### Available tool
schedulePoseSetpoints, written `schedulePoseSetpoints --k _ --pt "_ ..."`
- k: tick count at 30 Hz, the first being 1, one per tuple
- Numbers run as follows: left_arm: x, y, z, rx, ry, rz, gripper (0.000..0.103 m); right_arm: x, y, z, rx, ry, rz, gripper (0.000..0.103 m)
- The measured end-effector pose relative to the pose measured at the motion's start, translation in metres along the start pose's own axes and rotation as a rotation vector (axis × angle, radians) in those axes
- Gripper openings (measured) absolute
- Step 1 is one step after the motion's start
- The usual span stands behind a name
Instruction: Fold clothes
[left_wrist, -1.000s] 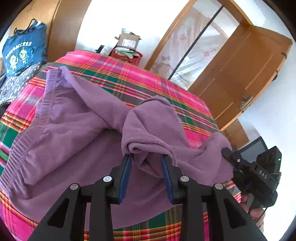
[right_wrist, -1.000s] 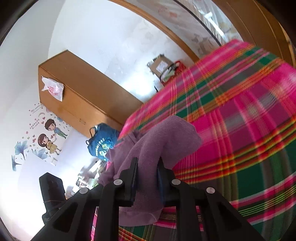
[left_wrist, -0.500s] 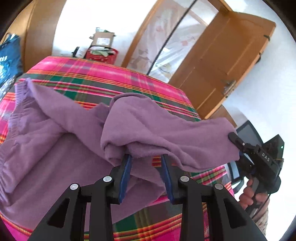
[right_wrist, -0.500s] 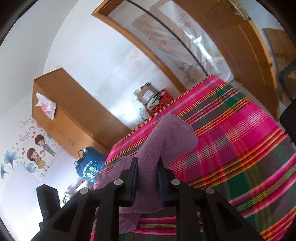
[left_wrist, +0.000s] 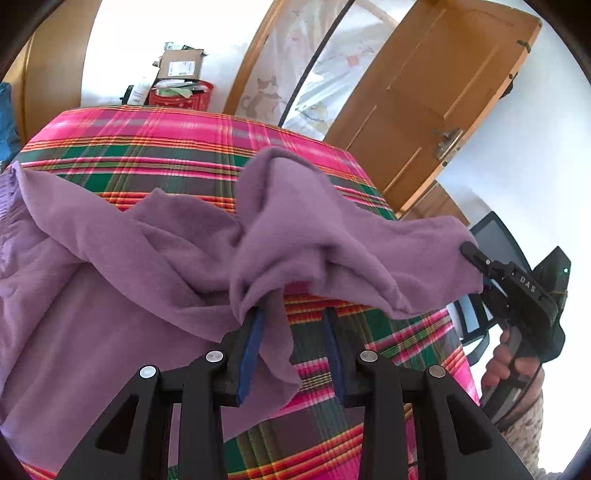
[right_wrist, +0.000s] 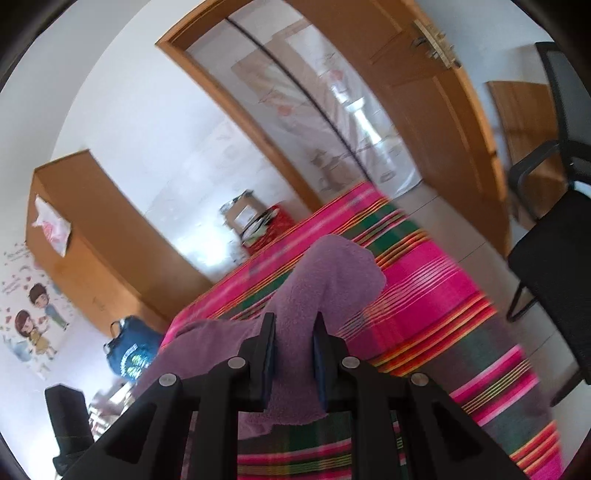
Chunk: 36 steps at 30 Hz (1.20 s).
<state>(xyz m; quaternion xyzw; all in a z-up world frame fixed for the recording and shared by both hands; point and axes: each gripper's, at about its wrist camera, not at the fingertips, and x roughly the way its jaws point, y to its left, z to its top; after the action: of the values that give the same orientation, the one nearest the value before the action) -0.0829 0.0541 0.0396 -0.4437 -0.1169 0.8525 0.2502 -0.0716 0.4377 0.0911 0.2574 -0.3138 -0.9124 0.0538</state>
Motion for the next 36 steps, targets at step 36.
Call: schedulePoseSetpoints --k 36 --pt "0.005 0.047 -0.026 -0.076 0.084 0.055 0.035 -0.031 -0.064 0.027 0.025 -0.064 -0.298 0.012"
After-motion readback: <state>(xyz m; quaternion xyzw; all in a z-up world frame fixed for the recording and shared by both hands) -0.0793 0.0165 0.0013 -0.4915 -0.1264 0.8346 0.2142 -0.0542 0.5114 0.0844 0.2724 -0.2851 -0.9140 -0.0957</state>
